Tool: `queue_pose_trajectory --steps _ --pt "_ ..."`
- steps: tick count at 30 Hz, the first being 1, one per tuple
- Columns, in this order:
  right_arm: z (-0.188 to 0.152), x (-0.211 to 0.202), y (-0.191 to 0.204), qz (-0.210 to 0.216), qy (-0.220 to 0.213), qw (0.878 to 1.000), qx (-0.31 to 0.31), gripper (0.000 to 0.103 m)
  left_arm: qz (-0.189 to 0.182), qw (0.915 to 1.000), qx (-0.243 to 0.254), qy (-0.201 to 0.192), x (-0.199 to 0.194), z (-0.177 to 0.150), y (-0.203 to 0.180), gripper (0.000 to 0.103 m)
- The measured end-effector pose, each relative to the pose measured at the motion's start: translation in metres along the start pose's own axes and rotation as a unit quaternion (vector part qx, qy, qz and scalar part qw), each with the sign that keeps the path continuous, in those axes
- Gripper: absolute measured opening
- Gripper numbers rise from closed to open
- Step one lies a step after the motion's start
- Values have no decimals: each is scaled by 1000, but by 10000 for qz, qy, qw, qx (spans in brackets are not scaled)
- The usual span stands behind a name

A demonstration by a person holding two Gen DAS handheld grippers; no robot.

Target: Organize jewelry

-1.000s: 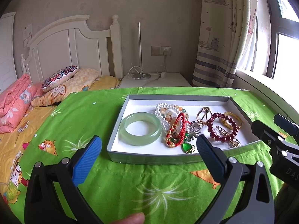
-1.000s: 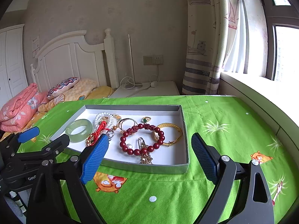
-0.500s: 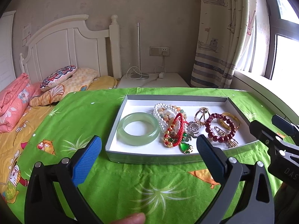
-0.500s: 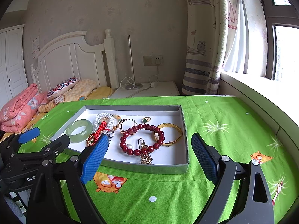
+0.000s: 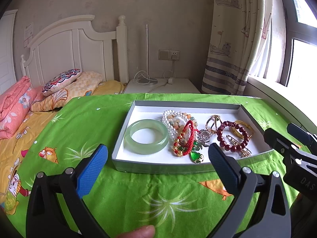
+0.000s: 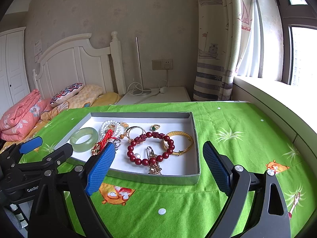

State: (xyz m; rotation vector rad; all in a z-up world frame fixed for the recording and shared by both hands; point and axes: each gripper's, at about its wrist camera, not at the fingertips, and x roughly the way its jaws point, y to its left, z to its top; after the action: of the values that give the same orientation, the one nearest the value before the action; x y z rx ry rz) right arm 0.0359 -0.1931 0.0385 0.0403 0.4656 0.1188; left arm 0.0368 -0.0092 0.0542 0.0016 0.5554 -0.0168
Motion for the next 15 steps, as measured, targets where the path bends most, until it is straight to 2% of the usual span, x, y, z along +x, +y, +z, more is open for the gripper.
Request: queue_pose_trajectory --steps 15 --pt "0 0 -1 6 1 10000 12 87 64 10000 -6 -36 -2 0 1 101"
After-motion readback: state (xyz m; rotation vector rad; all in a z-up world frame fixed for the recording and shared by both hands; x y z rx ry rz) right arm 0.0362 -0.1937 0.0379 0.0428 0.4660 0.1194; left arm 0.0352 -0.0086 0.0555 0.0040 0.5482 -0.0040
